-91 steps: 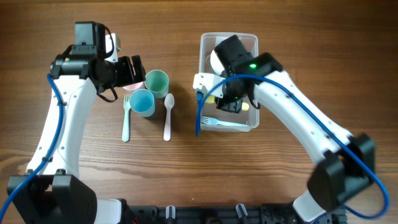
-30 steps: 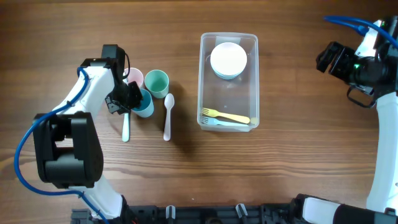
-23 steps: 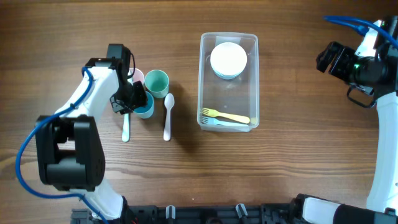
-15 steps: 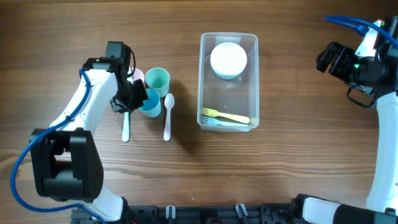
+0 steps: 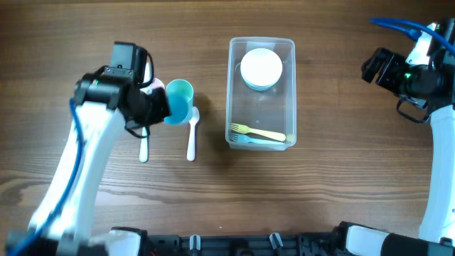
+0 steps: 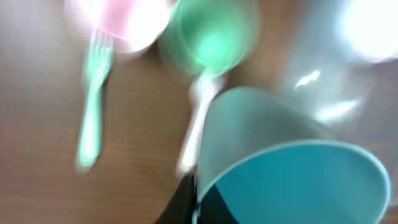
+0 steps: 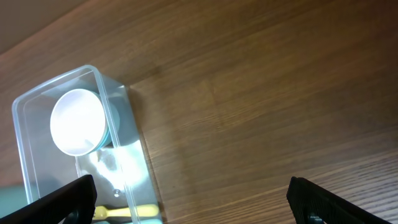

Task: Pack container
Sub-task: 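Carry the blue cup into the container and release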

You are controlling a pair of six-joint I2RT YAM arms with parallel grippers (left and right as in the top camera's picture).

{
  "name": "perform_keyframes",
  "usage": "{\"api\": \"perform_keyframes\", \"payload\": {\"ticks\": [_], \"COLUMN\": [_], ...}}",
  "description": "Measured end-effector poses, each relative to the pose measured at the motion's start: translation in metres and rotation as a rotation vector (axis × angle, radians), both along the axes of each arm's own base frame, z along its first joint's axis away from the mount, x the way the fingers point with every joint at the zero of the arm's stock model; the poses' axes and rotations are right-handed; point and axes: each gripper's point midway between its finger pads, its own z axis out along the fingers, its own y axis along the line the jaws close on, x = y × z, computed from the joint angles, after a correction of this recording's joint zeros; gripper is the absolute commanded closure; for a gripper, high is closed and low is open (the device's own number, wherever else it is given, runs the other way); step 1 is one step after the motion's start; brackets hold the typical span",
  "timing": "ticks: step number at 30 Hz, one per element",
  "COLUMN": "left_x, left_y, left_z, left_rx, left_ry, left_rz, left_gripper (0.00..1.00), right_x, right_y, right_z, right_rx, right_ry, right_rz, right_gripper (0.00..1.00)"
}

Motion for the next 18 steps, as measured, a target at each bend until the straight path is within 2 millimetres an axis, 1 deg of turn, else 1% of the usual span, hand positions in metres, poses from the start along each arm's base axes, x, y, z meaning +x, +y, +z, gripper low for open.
{"api": "perform_keyframes", "payload": {"ticks": [1, 2, 3, 4, 6, 7, 9, 11, 12, 13, 14, 16, 18], "left_x": [0.008, 0.010, 0.013, 0.008, 0.020, 0.031, 0.050, 0.067, 0.082, 0.089, 0.092, 0.096, 0.104], "left_y": [-0.021, -0.039, -0.062, -0.078, -0.110, -0.127, -0.147, -0.156, -0.166, -0.171, -0.173, -0.178, -0.187], "left_z": [0.030, 0.050, 0.073, 0.072, 0.053, 0.039, 0.007, -0.012, -0.020, -0.032, -0.055, -0.090, -0.107], "left_rx": [-0.036, -0.064, -0.104, -0.112, -0.091, -0.070, -0.015, 0.019, 0.028, 0.037, 0.056, 0.072, 0.090], "left_ry": [-0.136, -0.219, -0.309, -0.304, -0.253, -0.213, -0.122, -0.091, -0.107, -0.098, -0.063, -0.011, -0.029], "left_rz": [-0.054, -0.104, -0.162, -0.208, -0.282, -0.326, -0.397, -0.437, -0.465, -0.481, -0.498, -0.533, -0.561], "left_gripper": [0.96, 0.96, 0.96, 0.96, 0.96, 0.96, 0.96, 0.96, 0.96, 0.96, 0.96, 0.96, 0.96], "right_x": [0.000, 0.000, 0.000, 0.000, 0.000, -0.001, -0.001, 0.000, 0.000, -0.001, -0.001, -0.001, -0.001], "right_y": [0.000, 0.000, 0.000, 0.000, 0.000, 0.000, 0.000, 0.000, 0.000, 0.000, 0.000, 0.000, 0.000], "right_z": [0.000, 0.000, 0.000, 0.000, 0.000, -0.001, -0.001, -0.001, -0.001, -0.001, -0.002, -0.002, -0.002], "right_rx": [0.000, 0.000, 0.000, 0.000, 0.000, 0.001, 0.001, 0.001, 0.001, 0.002, 0.002, 0.002, 0.001], "right_ry": [0.000, 0.001, 0.001, 0.001, 0.001, 0.004, 0.005, 0.004, 0.004, 0.005, 0.006, 0.006, 0.006], "right_rz": [0.000, 0.000, 0.000, 0.000, 0.000, 0.000, 0.000, 0.000, 0.000, 0.000, 0.000, 0.000, 0.000], "right_gripper": [0.00, 0.00, 0.00, 0.00, 0.00, 0.00, 0.00, 0.00, 0.00, 0.00, 0.00, 0.00, 0.00]}}
